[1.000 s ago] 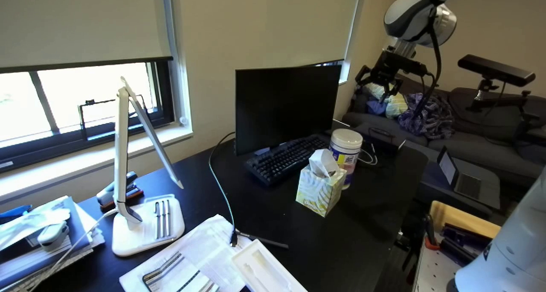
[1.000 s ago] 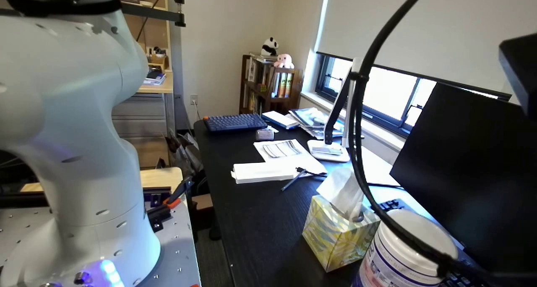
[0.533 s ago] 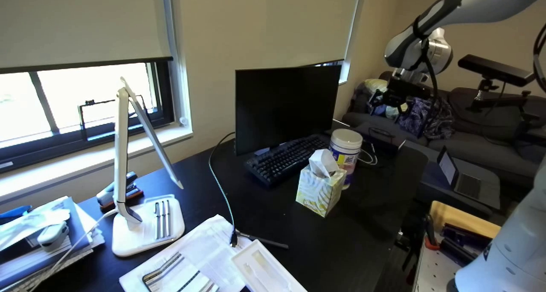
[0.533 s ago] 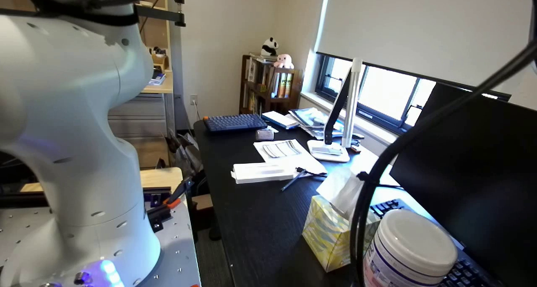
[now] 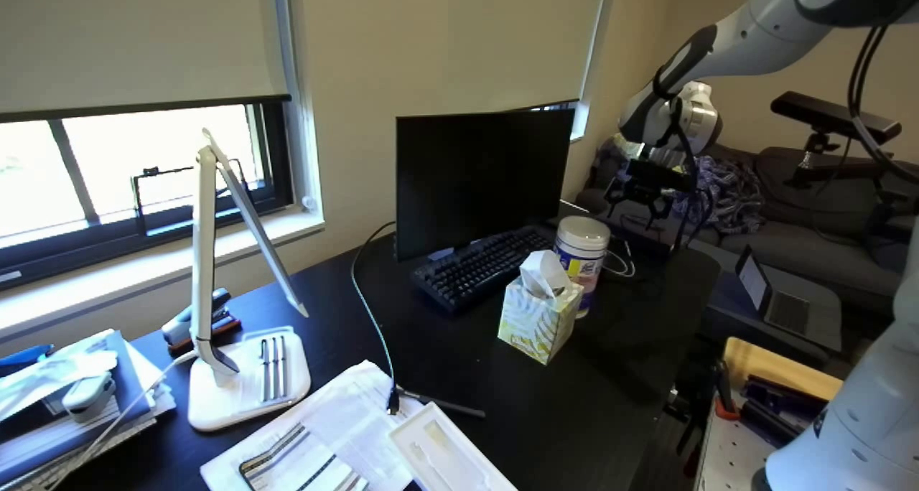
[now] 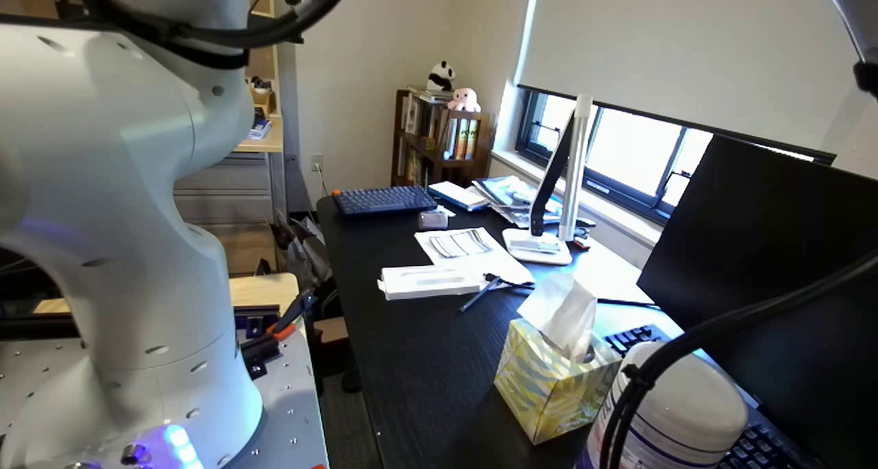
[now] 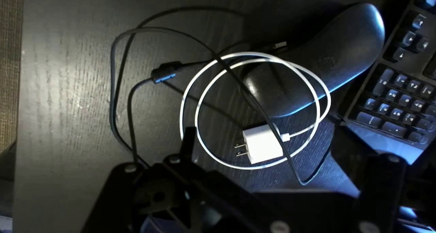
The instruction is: Move the black cable to the left
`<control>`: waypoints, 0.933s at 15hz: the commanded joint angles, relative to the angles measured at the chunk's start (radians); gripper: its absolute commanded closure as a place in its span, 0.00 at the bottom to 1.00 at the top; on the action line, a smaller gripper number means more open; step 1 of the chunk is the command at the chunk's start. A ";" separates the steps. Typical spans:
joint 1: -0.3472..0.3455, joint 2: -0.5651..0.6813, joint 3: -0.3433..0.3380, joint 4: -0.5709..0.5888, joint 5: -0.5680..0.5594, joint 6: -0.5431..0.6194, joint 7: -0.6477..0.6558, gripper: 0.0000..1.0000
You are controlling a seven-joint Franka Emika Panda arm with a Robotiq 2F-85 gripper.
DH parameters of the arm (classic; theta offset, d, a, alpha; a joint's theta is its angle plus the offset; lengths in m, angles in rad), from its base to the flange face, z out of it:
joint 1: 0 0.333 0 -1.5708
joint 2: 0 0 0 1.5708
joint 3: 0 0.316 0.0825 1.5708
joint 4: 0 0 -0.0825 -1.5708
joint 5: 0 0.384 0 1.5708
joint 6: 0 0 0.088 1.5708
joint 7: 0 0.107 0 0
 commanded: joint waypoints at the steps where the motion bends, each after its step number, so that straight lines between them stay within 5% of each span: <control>1: -0.033 0.109 0.052 0.091 0.031 0.028 -0.025 0.00; 11: -0.027 0.207 0.072 0.133 -0.056 0.094 -0.063 0.00; 12: -0.027 0.208 0.076 0.130 -0.062 0.100 -0.071 0.25; 14: -0.031 0.199 0.083 0.120 -0.068 0.103 -0.088 0.33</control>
